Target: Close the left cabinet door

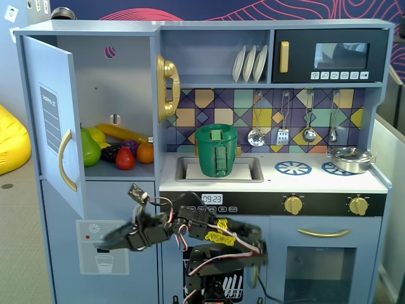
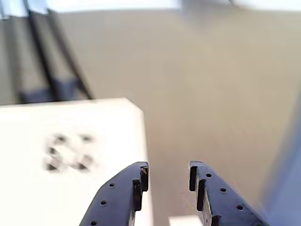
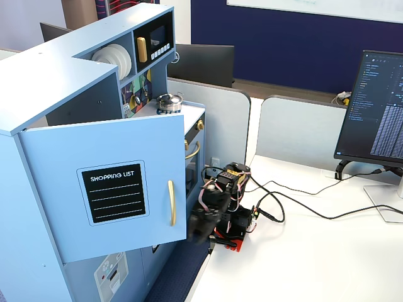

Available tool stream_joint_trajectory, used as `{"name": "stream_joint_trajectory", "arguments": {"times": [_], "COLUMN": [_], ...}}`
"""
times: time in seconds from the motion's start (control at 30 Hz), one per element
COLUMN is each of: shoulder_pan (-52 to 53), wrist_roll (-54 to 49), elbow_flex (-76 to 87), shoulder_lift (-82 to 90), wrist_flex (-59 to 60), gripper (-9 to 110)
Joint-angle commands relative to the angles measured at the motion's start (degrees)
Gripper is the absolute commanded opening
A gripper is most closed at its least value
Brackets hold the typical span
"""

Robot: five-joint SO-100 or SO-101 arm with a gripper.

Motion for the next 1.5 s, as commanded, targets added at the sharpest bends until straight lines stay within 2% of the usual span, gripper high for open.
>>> {"name": "stream_joint_trajectory", "arguments": {"times": [0.0, 0.2, 0.4, 0.63, 1.0, 1.47], "shoulder_pan": [-11.51, -14.94, -12.3, -5.89, 0.35, 15.73], "wrist_roll": [-3.52, -6.06, -7.29, -7.38, -6.33, -8.61], "elbow_flex": [-12.22, -26.81, -42.45, -49.92, -50.54, -42.63], "shoulder_lift": [-10.72, -28.04, -44.65, -53.35, -57.74, -48.96], "wrist_flex": [-10.37, -17.49, -20.74, -23.91, -24.96, -24.26], "gripper": [0, 0, 0, 0, 0, 0]}}
